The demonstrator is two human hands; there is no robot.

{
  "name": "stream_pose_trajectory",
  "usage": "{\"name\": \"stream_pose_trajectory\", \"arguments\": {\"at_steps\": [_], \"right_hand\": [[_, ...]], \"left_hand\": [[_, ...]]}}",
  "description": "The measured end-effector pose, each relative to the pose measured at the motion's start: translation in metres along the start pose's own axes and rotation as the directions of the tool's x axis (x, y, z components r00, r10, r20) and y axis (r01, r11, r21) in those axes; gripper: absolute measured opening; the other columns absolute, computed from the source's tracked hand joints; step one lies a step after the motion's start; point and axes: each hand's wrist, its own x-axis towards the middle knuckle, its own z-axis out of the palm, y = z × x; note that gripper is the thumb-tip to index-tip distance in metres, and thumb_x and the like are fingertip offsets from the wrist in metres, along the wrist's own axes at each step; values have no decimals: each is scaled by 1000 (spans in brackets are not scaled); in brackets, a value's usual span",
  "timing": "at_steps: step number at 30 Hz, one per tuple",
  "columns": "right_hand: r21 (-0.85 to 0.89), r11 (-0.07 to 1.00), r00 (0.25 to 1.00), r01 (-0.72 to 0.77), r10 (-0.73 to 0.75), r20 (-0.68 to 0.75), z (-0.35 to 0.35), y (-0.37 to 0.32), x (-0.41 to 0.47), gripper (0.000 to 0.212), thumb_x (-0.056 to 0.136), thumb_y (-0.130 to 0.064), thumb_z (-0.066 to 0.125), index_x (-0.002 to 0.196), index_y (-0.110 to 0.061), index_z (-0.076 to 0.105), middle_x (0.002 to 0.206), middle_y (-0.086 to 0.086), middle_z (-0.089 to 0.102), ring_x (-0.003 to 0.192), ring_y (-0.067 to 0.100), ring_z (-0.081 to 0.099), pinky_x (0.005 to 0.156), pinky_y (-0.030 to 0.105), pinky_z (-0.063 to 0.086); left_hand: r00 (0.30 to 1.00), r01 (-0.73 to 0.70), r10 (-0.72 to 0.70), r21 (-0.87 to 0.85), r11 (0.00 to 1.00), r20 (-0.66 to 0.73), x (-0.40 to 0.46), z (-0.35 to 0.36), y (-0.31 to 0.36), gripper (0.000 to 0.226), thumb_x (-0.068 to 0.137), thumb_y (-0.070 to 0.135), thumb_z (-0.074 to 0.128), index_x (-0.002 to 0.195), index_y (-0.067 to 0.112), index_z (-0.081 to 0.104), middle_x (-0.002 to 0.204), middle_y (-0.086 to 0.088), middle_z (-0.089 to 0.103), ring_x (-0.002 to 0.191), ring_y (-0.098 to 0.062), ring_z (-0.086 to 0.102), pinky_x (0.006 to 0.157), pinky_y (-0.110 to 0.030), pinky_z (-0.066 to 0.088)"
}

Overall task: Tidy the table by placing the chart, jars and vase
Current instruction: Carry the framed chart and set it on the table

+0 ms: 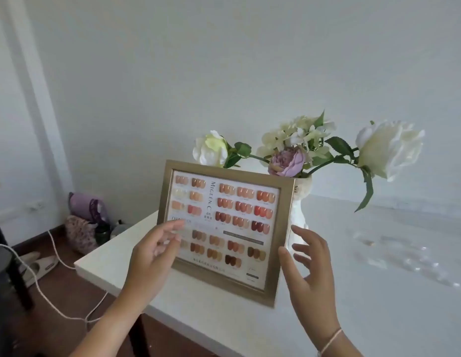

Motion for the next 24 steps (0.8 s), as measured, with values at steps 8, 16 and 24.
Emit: {"name": "stream_pose_trajectory", "arguments": {"at_steps": [8, 16, 24], "right_hand": [[75, 982, 983, -172, 165, 86, 19, 8, -7, 45, 75, -47, 52, 108, -64, 26, 108, -34, 44, 96, -1, 54, 66, 12, 46], [71, 961, 946, -267, 247, 213, 26, 28, -20, 54, 94, -19, 38, 111, -69, 24, 108, -21, 53, 94, 4, 60, 60, 10, 53], [69, 959, 933, -275, 249, 259, 29, 34, -21, 55, 96, -14, 31, 121, -62, 23, 108, -16, 59, 99, -3, 60, 77, 16, 53]], "left_hand": [[988, 142, -142, -6, 990, -64, 24, -11, -36, 32, 92, 20, 48, 118, 36, 52, 124, 16, 54, 100, 13, 50, 77, -12, 37], [927, 371, -369, -24, 928, 65, 36, -12, -80, 44, 95, 30, 39, 138, 32, 33, 136, 8, 42, 117, -9, 39, 94, -30, 31], [939, 330, -328, 2, 944, 107, 38, -15, -88, 29, 99, 26, 27, 102, 32, 55, 101, 21, 64, 98, 8, 56, 71, -10, 40]]}}
